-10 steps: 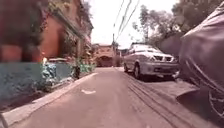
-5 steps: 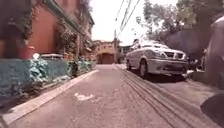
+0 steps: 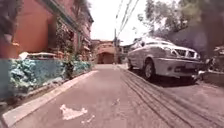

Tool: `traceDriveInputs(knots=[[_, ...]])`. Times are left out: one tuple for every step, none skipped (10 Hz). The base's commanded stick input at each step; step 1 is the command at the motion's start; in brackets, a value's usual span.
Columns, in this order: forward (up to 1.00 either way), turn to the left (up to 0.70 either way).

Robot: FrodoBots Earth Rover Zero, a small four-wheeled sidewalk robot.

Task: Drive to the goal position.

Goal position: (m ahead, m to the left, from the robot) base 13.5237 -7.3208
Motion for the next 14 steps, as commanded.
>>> traceDriveInputs(knots=[[1.00,0.00],[1.00,0.00],[1.00,0.00],[1.00,0.00],[1.00,0.00],[1.00,0.00],[1.00,0.00],[1.00,0.00],[1.00,0.00],[1.00,0.00],[1.00,0.00],[1.00,0.00],[1.00,0.00],[1.00,0.00]])
